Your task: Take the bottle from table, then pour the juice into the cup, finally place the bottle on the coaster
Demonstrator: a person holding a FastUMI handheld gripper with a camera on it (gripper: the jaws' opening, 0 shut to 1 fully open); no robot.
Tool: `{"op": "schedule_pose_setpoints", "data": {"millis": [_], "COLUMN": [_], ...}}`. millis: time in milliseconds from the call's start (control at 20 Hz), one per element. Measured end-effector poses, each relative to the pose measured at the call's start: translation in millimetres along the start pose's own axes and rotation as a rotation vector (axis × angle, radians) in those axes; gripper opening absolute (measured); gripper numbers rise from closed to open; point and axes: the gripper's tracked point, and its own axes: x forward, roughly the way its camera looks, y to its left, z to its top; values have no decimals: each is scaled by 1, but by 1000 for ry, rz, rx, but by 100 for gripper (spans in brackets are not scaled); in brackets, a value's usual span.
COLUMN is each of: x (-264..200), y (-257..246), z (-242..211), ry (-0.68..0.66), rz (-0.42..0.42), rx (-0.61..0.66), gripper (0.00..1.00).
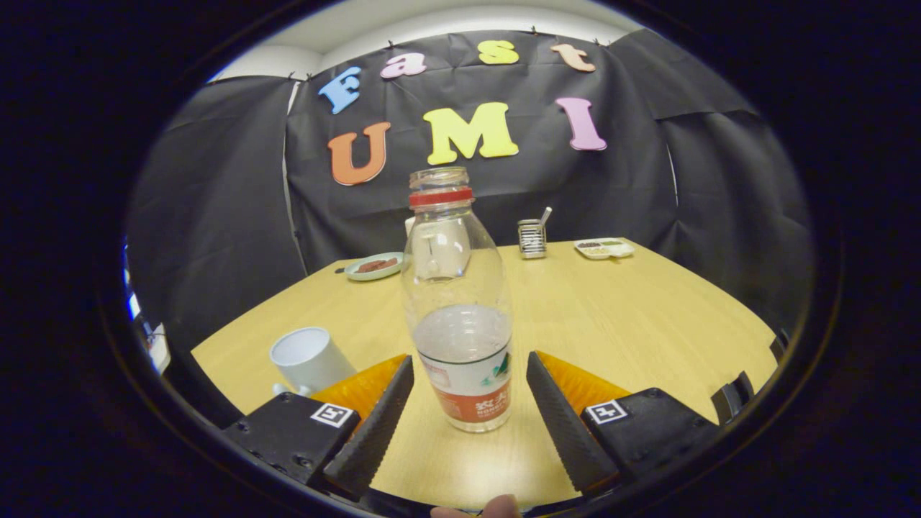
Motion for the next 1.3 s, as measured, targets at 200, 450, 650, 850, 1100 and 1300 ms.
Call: {"op": "schedule_pose_setpoints", "data": {"millis": [200,450,650,850,1100,1300], "x": [17,30,34,32,16,1], "y": [3,9,10,6,6,7], "z": [12,22,27,35,54,62], "ry": [-10,11,11,-1,-14,10], "rz": [4,8,-8,-36,-57,-62], "rx": [25,89,77,86,-31,-162], "gripper": [100,100,89,83,78,78]}}
